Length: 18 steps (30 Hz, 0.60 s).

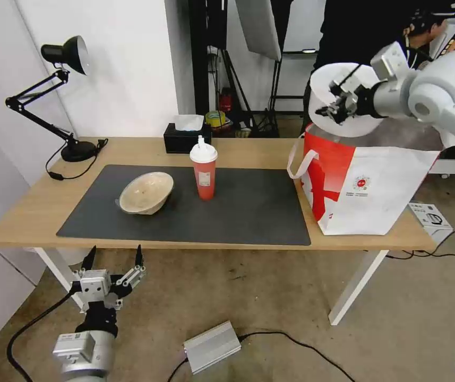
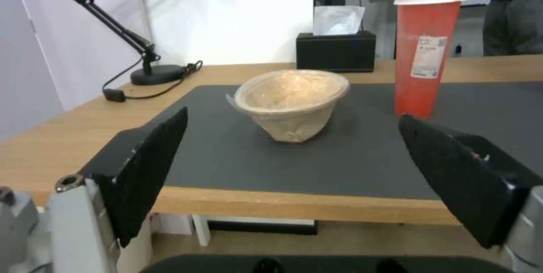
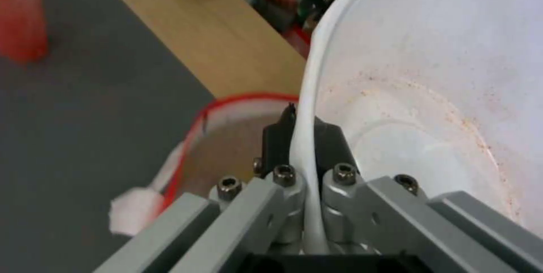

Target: Pick up the trash from the table and place it into the takeout bag.

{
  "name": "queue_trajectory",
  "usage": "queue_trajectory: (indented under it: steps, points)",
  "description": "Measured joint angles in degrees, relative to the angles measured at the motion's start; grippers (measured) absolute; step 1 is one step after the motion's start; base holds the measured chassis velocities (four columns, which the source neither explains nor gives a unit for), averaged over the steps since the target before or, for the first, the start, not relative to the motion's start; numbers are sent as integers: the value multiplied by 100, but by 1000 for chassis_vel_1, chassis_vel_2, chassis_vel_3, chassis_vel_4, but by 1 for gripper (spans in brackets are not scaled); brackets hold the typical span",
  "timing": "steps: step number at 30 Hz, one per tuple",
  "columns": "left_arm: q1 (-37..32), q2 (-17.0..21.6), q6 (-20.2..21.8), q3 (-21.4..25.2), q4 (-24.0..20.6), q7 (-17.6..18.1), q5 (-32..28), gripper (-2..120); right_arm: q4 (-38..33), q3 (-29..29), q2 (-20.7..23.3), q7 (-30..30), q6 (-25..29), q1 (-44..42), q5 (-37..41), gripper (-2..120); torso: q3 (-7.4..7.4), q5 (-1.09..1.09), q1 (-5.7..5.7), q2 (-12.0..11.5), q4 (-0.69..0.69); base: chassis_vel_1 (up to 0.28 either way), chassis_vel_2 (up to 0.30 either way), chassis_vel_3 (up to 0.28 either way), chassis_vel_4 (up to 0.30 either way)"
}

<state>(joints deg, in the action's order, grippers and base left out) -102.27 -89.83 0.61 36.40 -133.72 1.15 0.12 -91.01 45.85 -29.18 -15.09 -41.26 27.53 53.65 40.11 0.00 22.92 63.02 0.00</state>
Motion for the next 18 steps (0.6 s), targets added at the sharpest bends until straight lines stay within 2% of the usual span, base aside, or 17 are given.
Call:
queue_trajectory:
  steps: [18]
  points:
    - [20,7,2,-16,27,-1,0,100,-37,-492,402,-53,10,-781,-305,0,0,0,0,0,0,0,0,0,0]
